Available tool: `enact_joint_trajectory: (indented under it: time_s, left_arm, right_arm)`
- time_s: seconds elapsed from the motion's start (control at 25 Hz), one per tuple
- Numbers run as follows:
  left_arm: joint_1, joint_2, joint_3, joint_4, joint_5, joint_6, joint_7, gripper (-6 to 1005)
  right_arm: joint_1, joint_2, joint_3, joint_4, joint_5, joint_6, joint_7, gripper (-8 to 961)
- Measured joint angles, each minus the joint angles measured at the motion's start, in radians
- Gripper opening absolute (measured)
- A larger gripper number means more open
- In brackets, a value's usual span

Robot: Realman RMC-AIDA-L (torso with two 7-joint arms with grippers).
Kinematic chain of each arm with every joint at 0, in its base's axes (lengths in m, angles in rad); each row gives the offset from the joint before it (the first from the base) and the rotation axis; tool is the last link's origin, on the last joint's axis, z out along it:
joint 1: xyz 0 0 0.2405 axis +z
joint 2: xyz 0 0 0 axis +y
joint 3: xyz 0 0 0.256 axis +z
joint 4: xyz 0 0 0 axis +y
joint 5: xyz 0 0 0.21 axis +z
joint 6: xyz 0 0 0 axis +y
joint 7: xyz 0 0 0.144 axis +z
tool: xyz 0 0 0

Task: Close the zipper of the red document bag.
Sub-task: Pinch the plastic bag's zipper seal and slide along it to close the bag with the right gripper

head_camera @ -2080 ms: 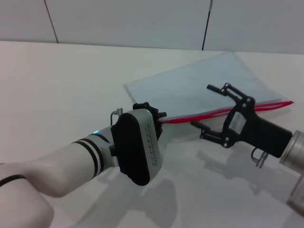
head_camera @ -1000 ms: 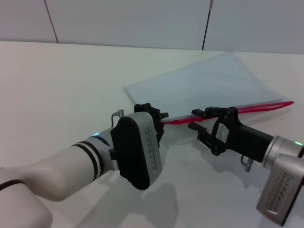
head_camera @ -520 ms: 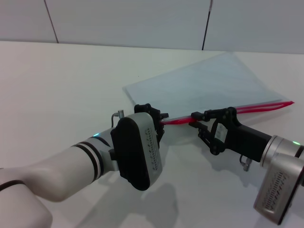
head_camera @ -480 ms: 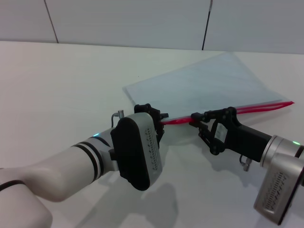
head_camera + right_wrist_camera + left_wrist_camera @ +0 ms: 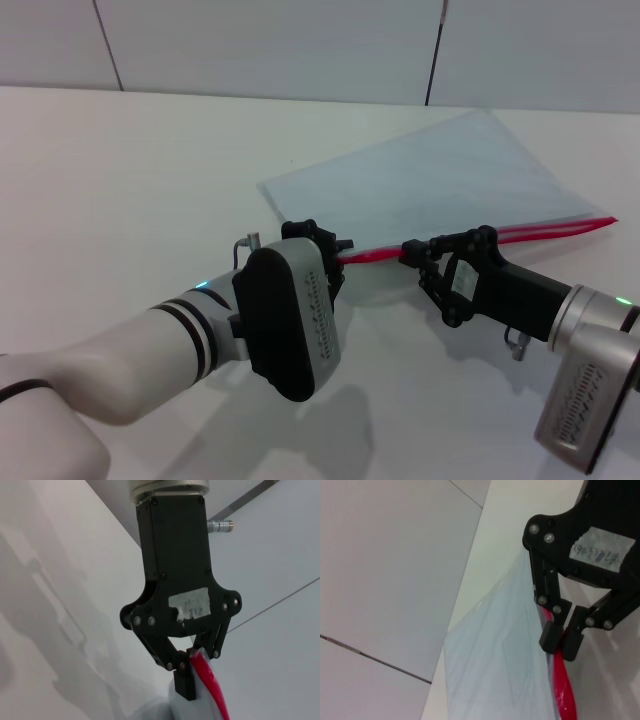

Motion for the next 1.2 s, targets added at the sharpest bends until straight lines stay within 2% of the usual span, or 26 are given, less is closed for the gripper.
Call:
enact_joint_trajectory:
  time_s: [0.6, 0.96, 1.2]
  left_arm:
    - [0.000, 0.002, 0.000, -0.002, 0.000, 0.000, 0.000, 52]
    - [0.000, 0.002, 0.000, -0.002, 0.000, 0.003, 0.000, 51]
    - [0.002, 0.001, 0.000, -0.002, 0.000, 0.005, 0.000, 51]
  right_arm:
    - [-0.014, -0.005, 0.023, -0.025, 0.008, 0.032, 0.006, 61]
    - [-0.079, -0.005, 0.170, -0.129, 0.008, 0.049, 0.008, 64]
    - [-0.090, -0.006, 0.280, -0.201, 0.009, 0.138, 0.008, 65]
